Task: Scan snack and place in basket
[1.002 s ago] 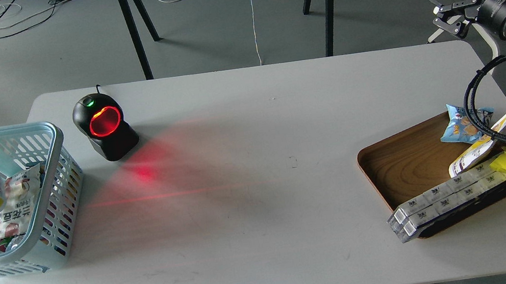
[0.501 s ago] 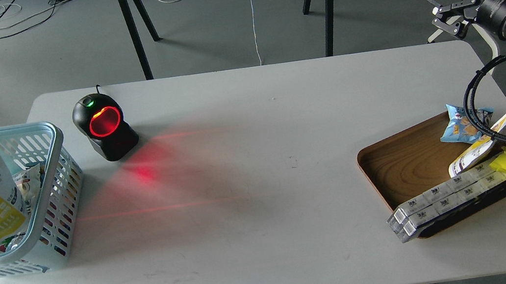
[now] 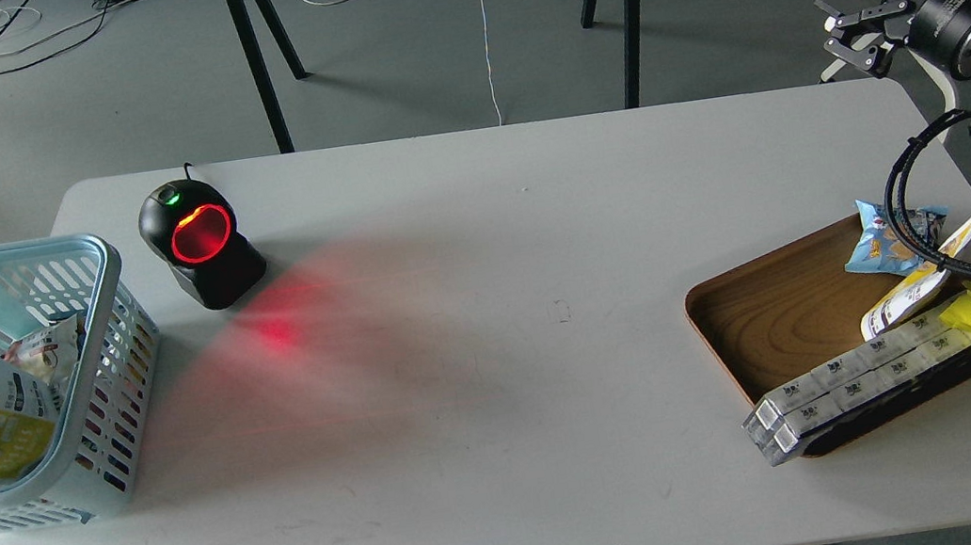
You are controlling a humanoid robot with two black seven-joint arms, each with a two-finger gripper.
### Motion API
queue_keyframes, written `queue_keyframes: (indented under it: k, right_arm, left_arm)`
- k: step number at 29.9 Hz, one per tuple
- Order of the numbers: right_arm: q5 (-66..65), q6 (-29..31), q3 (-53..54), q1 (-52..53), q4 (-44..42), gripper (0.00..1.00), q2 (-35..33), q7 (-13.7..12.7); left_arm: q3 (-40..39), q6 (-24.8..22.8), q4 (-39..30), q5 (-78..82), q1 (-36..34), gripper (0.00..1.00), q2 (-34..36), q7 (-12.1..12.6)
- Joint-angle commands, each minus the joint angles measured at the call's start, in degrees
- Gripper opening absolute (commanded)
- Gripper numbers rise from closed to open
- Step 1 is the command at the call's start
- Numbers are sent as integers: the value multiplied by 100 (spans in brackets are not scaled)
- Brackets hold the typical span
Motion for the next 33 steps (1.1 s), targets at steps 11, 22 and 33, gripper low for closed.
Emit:
queue_keyframes:
  k: [11, 22, 33]
  right_arm:
    - [0, 0, 35, 97, 27, 97, 33, 2]
    - [9, 53, 193, 123, 79, 98, -20, 11]
    - [26, 299, 553, -359, 1255, 98, -336, 28]
  left_arm:
    - [-2200, -166, -2, -2068, -112, 99, -496, 245]
    - [-2939, 132, 1076, -5875, -693, 99, -3202, 1625]
    - [-3968, 80, 3573, -7898, -693, 99, -5471, 1643]
